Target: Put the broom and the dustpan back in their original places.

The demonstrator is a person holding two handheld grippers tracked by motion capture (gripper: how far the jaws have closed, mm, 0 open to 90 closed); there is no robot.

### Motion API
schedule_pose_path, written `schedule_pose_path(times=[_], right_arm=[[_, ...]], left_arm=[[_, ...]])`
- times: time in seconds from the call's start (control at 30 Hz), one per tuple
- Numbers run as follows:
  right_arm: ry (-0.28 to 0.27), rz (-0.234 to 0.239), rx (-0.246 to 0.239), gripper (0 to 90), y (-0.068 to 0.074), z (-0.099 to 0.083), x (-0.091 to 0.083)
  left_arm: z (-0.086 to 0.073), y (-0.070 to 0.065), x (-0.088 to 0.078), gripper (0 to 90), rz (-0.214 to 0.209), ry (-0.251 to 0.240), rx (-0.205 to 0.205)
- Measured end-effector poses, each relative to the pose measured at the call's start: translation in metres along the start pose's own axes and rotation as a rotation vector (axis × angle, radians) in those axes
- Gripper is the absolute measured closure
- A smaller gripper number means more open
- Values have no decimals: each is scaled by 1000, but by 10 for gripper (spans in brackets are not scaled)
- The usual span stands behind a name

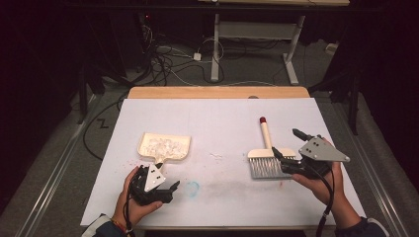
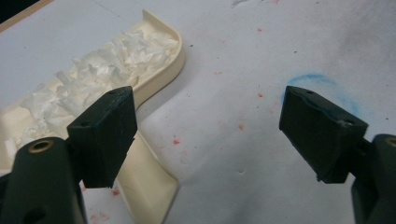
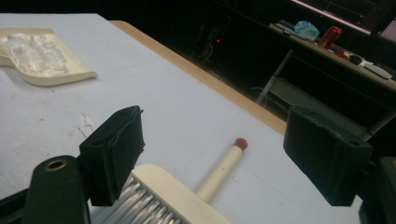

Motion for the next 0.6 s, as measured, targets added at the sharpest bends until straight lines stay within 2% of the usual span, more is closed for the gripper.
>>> schedule_pose_path(times=[0.1, 0.27, 0.33, 0.6], right_arm=[[1, 1, -10, 204, 0, -4, -4], [17, 0, 3, 205, -1, -12, -9], [18, 5, 7, 205, -1, -16, -11], [20, 17, -12, 205, 0, -31, -17]], left_arm=[[0, -1, 0, 187, -1, -3, 3], [-1, -1, -1, 187, -5, 3, -8], [0, -1, 0, 187, 1, -1, 4], [0, -2, 0, 187, -5, 7, 1]])
Point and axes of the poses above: each handheld gripper's, and its own axes: x roughly forward along the jaws, z roughly out of its top, y roughly to its left, the point moved 3 cm from there along x, roughly forward along the jaws, and after that the axes turned 7 degrees about x, right-handed, at the moved point
